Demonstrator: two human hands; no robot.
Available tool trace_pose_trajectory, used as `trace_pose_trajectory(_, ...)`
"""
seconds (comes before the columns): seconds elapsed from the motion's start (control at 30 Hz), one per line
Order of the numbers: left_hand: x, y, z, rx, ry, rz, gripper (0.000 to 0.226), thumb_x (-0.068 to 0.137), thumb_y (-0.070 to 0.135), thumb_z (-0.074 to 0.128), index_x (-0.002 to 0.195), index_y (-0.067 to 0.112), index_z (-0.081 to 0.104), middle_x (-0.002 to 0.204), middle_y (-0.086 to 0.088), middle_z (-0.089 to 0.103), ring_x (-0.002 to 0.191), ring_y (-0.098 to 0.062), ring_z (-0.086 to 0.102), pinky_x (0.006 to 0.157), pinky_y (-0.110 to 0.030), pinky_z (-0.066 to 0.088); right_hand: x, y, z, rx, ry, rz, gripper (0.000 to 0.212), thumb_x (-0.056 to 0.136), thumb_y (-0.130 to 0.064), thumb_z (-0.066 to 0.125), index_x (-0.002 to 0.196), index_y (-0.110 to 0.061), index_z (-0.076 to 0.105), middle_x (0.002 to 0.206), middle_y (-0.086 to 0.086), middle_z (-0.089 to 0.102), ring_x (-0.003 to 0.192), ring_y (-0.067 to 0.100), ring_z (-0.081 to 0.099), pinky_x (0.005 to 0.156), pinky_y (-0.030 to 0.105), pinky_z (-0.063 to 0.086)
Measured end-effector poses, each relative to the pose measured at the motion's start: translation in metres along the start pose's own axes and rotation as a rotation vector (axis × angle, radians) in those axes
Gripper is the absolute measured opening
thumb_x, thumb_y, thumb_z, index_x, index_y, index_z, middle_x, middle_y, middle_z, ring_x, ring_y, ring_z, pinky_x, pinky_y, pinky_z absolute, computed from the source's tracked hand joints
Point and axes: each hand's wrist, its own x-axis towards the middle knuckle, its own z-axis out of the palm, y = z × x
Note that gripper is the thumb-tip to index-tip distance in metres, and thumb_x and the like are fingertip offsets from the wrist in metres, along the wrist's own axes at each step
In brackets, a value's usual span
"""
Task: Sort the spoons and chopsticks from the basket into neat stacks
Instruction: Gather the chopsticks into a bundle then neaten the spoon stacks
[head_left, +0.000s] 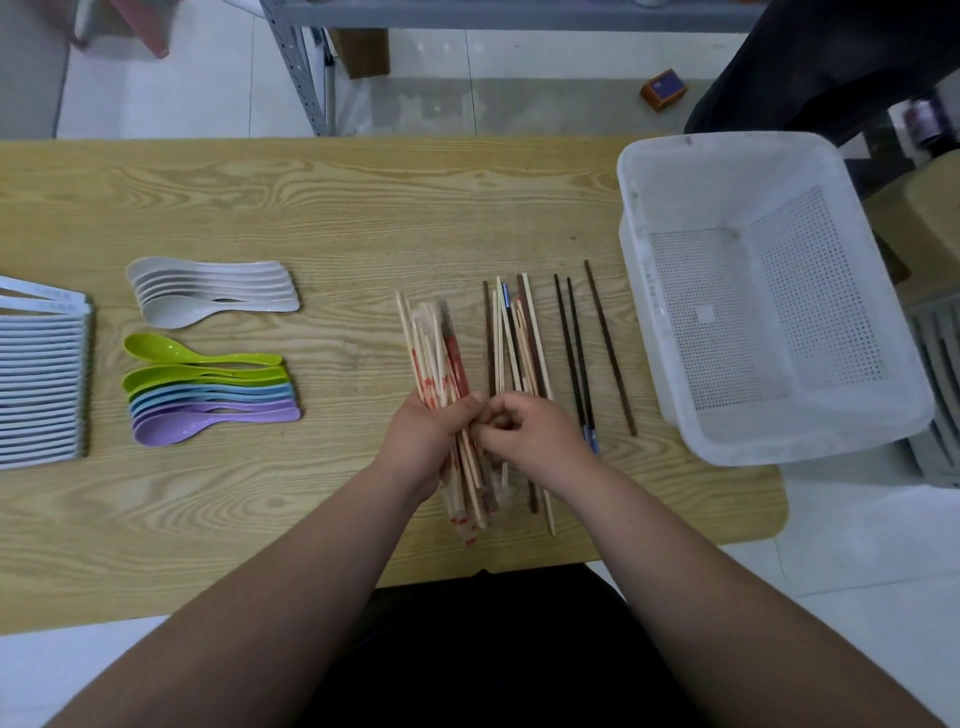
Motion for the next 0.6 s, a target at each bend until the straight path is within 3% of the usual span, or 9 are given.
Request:
trace_pose_trajectory(0.07, 0.002, -0.001, -0.005, 0.053, 0.069, 0.011, 0.013, 0.084, 0.008, 0.075, 0.087, 0.011, 0.063, 0.070, -0.006, 0.067, 0.065, -0.023, 0.067, 0.065, -0.037, 0.057, 0.008, 0.009, -0.004, -0.093, 0.133, -0.020, 0.003, 0.089, -0.032, 0.071, 0.090, -0.029, 0.070, 0.085, -0.015, 0.067, 0.079, 0.003, 0.064, 0.074, 0.027, 0.054)
trace_pose_trajectory(0.17, 0.006, -0.003, -0.015, 0.081, 0.111, -0.008, 0.019, 0.074, 0.019, 0.079, 0.086, 0.016, 0.064, 0.071, -0.005, 0.068, 0.068, -0.024, 0.067, 0.073, -0.046, 0.059, 0.027, 0.028, -0.026, -0.305, 0.400, 0.055, 0.023, 0.091, -0.037, 0.069, 0.108, -0.023, 0.064, 0.103, -0.006, 0.062, 0.089, 0.012, 0.062, 0.079, 0.034, 0.055)
trace_pose_trajectory(0.27, 0.005, -0.007, -0.018, 0.080, 0.112, -0.022, 0.021, 0.075, 0.018, 0.080, 0.086, 0.017, 0.063, 0.071, -0.006, 0.066, 0.069, -0.025, 0.066, 0.074, -0.052, 0.059, 0.038, 0.039, -0.040, -0.401, 0.337, 0.154, 0.037, 0.090, -0.044, 0.069, 0.117, -0.021, 0.060, 0.107, -0.003, 0.063, 0.093, 0.018, 0.062, 0.081, 0.036, 0.055)
trace_pose_trajectory(0.43, 0.004, -0.008, -0.020, 0.089, 0.114, -0.030, 0.021, 0.076, 0.017, 0.081, 0.087, 0.017, 0.063, 0.071, -0.005, 0.065, 0.070, -0.025, 0.065, 0.073, -0.051, 0.059, 0.044, 0.038, -0.042, -0.430, 0.314, 0.170, 0.018, 0.091, -0.036, 0.066, 0.101, -0.021, 0.062, 0.091, -0.002, 0.066, 0.079, 0.017, 0.061, 0.073, 0.036, 0.057)
trace_pose_trajectory(0.6, 0.006, -0.007, -0.022, 0.085, 0.116, -0.029, 0.018, 0.081, 0.013, 0.078, 0.090, 0.014, 0.063, 0.070, -0.005, 0.065, 0.068, -0.024, 0.065, 0.073, -0.051, 0.059, 0.042, 0.044, -0.056, -0.320, 0.430, 0.199, 0.017, 0.090, -0.035, 0.068, 0.099, -0.022, 0.062, 0.082, -0.007, 0.064, 0.072, 0.012, 0.059, 0.062, 0.027, 0.046)
